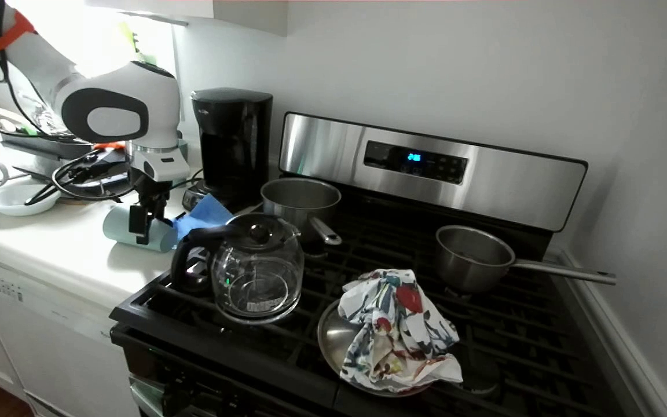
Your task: Turn the cup close to the edge upside down, then put it in the cabinet
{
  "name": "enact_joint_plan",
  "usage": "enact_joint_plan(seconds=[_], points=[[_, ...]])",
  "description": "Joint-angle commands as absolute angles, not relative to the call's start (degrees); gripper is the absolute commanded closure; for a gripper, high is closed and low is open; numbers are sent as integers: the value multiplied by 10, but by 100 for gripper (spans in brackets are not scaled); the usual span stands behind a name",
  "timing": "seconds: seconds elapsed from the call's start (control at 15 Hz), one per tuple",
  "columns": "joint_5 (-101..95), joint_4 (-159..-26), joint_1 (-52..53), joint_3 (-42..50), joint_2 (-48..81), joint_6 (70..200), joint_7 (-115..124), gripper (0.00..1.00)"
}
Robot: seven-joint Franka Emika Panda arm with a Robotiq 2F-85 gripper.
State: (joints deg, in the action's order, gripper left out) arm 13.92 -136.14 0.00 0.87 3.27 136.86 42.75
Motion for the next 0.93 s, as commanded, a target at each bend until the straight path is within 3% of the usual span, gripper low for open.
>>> enact_joint_plan(seconds=[0.0,0.07,0.2,0.4,0.87], points=[[137,-1349,2,9,49,1365,437,3],[130,-1349,3,9,50,1365,443,26],[126,-1345,6,8,50,1360,437,30],[106,-1338,13,3,39,1344,435,50],[-62,-1321,45,-27,-40,1280,433,50]])
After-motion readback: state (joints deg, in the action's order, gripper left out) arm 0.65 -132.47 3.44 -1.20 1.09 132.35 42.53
